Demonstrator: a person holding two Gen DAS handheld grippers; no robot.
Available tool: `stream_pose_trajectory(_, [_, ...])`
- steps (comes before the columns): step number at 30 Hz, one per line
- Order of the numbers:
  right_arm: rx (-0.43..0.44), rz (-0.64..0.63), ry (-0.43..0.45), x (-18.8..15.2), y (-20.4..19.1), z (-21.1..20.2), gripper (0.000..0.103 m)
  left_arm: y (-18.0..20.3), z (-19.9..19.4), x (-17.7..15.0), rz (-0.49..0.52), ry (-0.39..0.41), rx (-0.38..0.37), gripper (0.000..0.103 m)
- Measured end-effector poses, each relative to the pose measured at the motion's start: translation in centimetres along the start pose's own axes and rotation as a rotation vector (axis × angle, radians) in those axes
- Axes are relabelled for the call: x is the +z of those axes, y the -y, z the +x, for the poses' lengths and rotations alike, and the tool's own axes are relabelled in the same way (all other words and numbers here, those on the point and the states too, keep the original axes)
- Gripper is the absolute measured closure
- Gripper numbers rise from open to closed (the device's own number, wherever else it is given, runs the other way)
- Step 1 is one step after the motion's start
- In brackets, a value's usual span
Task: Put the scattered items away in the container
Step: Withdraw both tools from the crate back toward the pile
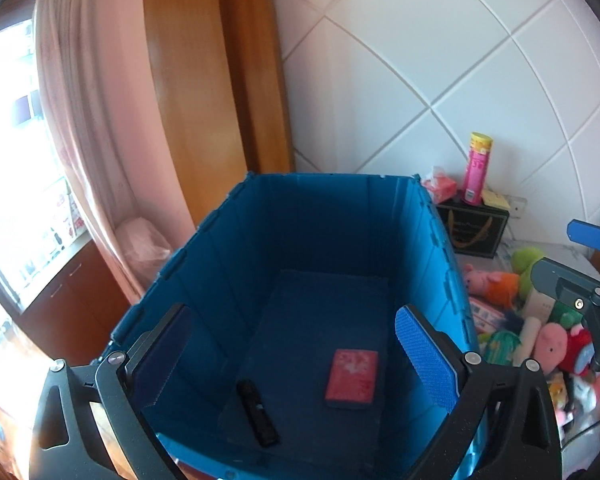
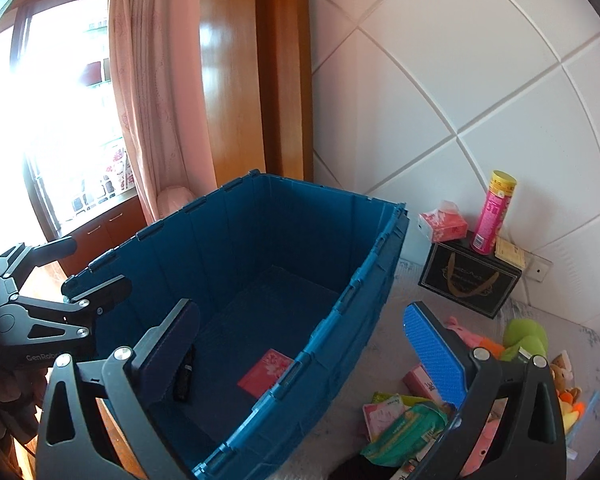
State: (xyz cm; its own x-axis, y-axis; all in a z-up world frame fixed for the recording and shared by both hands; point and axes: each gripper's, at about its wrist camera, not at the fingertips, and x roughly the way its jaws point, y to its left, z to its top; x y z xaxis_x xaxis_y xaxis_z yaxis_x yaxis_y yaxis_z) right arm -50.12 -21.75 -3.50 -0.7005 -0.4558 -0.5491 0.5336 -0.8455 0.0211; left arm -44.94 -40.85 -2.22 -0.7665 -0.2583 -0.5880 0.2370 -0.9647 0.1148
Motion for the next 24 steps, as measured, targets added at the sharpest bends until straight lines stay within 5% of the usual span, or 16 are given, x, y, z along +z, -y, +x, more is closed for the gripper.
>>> stream_pose_trajectory(11, [-0.147,0.159,-0.078,-8.5,12.4,-6.9,0.0,13.5,-2.3,-2.5,0.124,0.016,-0.18,0.001])
stream_pose_trajectory(24, [-0.347,0.312,-0.192,-20.5,25.8,-14.8,0.0,28.1,0.0,-10.7,0.241,-0.137,-0.33,0.001])
